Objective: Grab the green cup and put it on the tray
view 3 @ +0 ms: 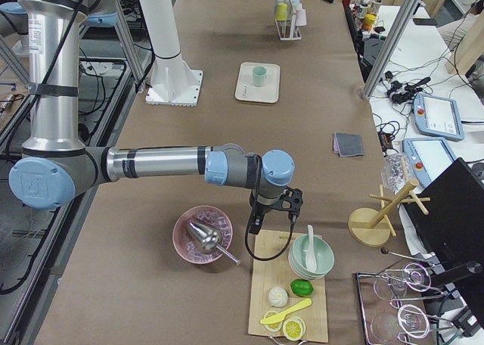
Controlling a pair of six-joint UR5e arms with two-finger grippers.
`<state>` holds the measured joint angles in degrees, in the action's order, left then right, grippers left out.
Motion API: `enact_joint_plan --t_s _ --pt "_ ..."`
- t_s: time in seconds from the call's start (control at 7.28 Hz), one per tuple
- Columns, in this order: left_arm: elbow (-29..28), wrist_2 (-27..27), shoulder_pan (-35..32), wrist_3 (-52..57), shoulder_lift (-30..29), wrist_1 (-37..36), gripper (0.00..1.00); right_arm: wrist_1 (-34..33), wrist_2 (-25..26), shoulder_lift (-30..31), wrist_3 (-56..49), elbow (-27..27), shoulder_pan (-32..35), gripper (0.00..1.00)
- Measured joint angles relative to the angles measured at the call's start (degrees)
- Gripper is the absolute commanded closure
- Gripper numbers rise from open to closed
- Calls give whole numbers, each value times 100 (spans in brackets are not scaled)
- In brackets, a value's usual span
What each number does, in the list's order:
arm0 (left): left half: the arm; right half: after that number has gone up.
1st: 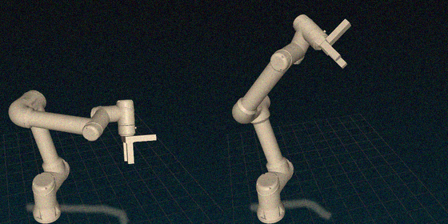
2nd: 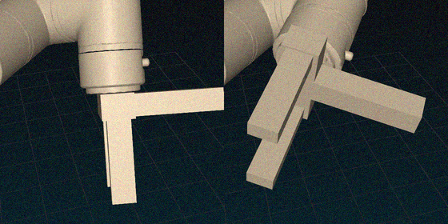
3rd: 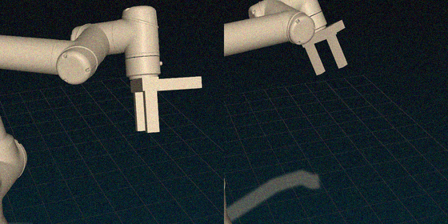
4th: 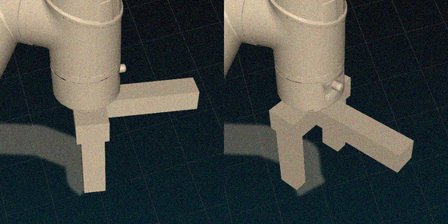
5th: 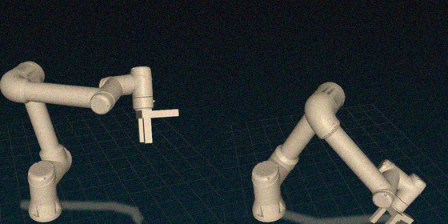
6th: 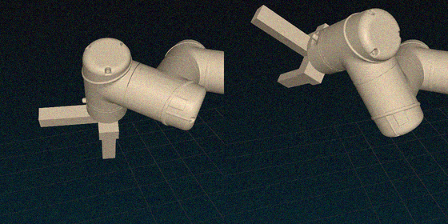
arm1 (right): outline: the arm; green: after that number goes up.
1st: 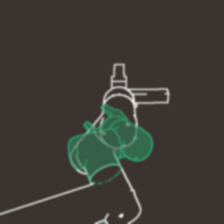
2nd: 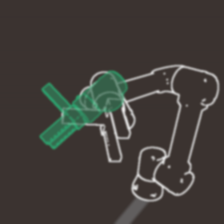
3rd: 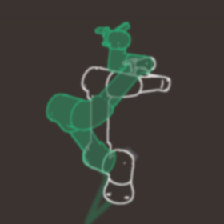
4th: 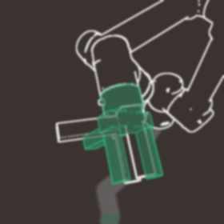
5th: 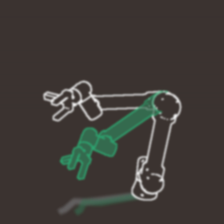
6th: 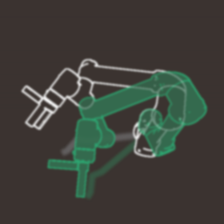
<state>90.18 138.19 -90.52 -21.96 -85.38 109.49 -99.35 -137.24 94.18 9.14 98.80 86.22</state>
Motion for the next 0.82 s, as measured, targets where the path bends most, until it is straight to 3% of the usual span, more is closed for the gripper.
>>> enact_joint_plan --t_s 0.41,0.82 --pt "604 -81 -21 732 13 -1493 1 -2 19 -26 0 -18 -7 0" --pt "687 -214 -42 1202 52 -1946 1 0 33 -69 -2 -8 -9 0"
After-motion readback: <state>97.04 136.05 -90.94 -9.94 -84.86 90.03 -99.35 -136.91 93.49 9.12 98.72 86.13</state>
